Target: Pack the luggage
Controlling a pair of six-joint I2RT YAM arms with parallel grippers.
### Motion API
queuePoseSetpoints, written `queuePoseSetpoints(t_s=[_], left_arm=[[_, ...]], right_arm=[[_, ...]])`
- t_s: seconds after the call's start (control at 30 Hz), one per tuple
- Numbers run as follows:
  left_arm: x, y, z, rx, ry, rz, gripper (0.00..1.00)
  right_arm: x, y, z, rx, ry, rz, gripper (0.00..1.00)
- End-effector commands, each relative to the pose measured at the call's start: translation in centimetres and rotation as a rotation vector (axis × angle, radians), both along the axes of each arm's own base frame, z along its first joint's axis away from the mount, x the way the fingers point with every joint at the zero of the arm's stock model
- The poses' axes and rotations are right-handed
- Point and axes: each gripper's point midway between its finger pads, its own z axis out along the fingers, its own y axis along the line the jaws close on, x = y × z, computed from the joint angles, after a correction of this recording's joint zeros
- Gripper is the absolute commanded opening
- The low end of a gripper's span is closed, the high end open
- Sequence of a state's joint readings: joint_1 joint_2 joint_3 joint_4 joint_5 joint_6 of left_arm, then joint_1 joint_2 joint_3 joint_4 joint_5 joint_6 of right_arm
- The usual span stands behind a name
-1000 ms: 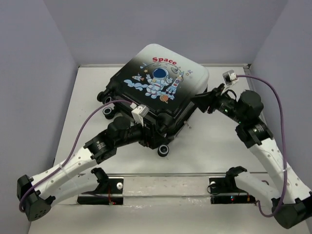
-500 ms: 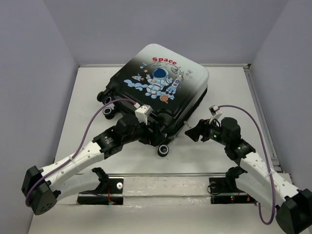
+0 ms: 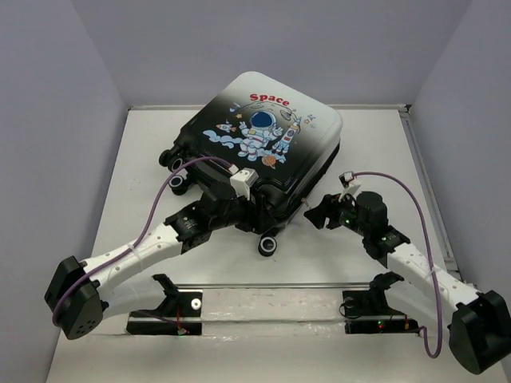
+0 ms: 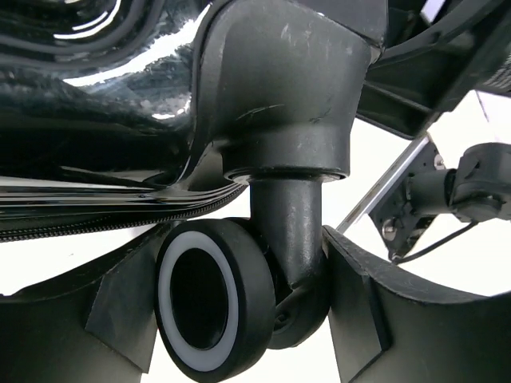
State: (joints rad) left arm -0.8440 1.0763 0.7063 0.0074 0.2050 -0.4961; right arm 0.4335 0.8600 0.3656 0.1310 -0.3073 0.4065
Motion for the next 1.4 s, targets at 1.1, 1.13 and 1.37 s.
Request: queuePoseSetpoints(t_s=[1.1, 1.13, 1.37], left_arm=[[0.9, 0.8, 7.7, -0.248, -0.083, 0.088, 0.06], [0.9, 0.8, 7.5, -0.244, -0.082, 0.089, 0.06], [1.2, 0.6, 7.1, -0.243, -0.084, 0.091, 0.06]], right_arm=[[4.7, 4.3, 2.7, 0.085, -0.407, 0.284, 0.62], [4.6, 4.4, 2.8, 0.095, -0.415, 0.291, 0.61], [3.2, 5.7, 4.2, 0.199, -0.431, 0.389, 0.43]])
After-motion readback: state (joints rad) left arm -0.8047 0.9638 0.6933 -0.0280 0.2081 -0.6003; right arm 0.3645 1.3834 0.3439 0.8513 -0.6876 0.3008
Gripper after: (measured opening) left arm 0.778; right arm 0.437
